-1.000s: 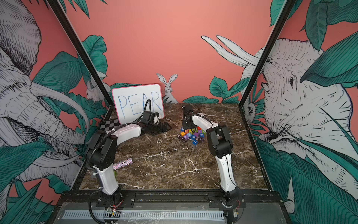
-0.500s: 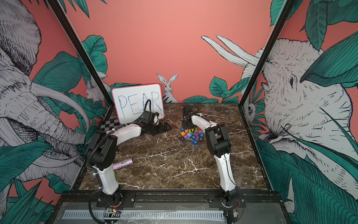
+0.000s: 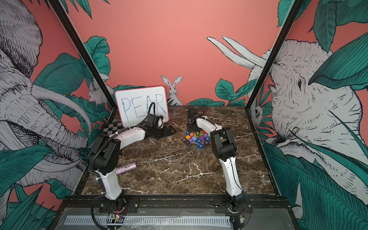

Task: Spell the uppercase word “pear” with letter blocks
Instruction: Pick up the letter block from the center of the board.

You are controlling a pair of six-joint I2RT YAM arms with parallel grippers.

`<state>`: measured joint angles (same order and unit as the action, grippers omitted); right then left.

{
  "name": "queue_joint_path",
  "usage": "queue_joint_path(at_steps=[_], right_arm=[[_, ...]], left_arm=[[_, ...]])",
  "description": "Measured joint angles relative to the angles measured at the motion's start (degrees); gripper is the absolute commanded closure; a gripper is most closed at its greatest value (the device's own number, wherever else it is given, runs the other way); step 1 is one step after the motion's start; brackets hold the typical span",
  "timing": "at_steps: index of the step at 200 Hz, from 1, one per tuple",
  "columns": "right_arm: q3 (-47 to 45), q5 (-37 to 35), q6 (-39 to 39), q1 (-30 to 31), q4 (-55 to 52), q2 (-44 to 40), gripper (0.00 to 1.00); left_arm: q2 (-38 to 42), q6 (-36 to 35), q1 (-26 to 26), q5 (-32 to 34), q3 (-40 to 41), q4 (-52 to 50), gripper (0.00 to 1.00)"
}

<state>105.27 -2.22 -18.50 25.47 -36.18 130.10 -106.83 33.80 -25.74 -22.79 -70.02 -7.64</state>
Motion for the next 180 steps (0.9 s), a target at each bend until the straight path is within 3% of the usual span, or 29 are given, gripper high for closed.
queue_joint_path(at_steps=[89,180], right_arm=[[0.0,-0.2,-1.7,0.0,-1.0,0.0,0.59],[3.3,1.2,-2.8,0.0,-3.3,2.1,0.53]], left_arm=[[0.0,0.0,0.0,0.3,0.9,0.0,0.01],[0.0,0.0,0.0,0.8,1.3,0.0,0.01]])
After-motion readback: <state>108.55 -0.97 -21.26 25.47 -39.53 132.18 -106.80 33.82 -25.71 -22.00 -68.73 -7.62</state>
